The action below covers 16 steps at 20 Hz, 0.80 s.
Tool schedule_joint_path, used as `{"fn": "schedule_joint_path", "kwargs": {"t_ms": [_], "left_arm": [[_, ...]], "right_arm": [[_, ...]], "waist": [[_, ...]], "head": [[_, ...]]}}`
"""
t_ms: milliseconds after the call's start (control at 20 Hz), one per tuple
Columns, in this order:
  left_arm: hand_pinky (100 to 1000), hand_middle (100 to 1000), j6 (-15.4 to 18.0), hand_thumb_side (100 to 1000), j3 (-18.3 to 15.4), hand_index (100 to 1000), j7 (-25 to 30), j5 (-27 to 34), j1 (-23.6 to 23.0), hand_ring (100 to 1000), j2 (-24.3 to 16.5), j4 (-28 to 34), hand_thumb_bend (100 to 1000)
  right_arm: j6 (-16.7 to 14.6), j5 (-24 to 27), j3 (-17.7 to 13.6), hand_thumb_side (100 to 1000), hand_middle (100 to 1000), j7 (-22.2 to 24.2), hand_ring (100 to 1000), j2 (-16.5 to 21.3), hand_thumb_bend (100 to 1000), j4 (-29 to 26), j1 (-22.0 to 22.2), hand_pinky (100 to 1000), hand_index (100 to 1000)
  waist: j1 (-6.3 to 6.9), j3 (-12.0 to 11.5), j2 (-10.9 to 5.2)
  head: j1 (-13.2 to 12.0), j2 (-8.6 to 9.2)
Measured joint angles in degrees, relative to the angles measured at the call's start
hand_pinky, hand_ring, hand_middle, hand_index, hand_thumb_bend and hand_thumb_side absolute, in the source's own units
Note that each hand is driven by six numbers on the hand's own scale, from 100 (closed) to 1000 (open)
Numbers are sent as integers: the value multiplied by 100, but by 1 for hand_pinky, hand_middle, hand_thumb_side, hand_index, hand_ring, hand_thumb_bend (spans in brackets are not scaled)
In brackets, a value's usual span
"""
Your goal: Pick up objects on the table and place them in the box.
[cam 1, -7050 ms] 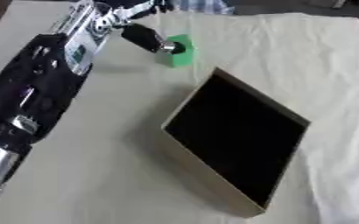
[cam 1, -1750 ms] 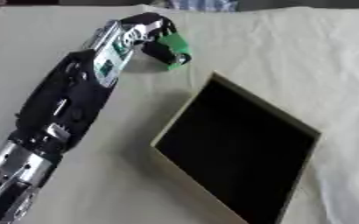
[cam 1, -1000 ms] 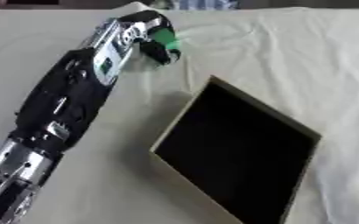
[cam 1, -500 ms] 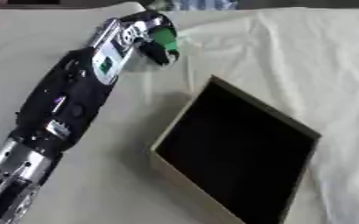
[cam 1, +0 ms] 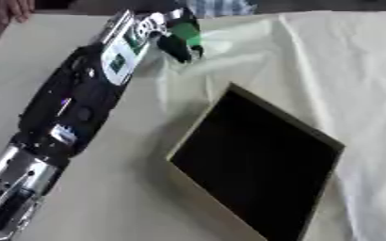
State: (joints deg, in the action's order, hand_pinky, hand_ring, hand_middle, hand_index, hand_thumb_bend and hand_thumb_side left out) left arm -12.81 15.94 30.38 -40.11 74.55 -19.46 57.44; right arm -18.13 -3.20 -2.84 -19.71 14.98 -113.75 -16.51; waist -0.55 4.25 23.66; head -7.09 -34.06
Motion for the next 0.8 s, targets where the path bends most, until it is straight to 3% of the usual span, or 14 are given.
{"fn": "schedule_joint_path", "kwargs": {"t_ms": [550,800], "left_arm": [[514,673,58,118,384,821,94,-100,32,580,-6,702,100],[475,663,120,100,605,815,203,-67,32,552,-31,1106,100]], "right_arm": [[-2,38,0,835,582,3,658,97,100,0,18,655,761],[-7,66,0,832,582,7,659,104,100,0,21,655,761]], "waist": [[45,-45,-173],[42,-81,-215]], "head": [[26,-121],[59,-174]]}}
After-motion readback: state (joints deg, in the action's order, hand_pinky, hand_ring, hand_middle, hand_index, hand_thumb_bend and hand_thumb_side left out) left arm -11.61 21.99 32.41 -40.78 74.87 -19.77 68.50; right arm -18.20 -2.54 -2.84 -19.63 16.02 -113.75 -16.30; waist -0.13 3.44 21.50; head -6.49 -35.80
